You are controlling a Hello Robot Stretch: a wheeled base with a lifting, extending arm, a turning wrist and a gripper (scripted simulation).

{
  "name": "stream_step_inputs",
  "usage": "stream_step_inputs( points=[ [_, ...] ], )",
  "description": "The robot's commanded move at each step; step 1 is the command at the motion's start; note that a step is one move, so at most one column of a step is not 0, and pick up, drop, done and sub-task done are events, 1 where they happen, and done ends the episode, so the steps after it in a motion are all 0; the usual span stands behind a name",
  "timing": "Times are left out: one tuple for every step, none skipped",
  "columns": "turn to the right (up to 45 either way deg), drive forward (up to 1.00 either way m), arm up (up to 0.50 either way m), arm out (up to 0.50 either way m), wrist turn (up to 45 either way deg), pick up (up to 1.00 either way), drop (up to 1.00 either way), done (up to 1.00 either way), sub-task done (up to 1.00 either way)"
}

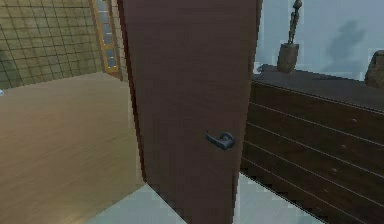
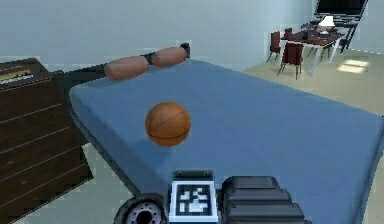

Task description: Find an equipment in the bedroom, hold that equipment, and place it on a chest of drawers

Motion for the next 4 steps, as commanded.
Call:
stream_step_inputs(
  points=[
    [0.0, 0.00, 0.00, 0.48, 0.0, 0.00, 0.00, 0.00, 0.00],
    [0.0, 0.00, 0.00, 0.00, 45.0, 0.00, 0.00, 0.00, 0.00],
    [0.0, 0.00, 0.00, 0.00, 45.0, 0.00, 0.00, 0.00, 0.00],
    [0.0, 0.00, 0.00, 0.00, 45.0, 0.00, 0.00, 0.00, 0.00]
  ],
)
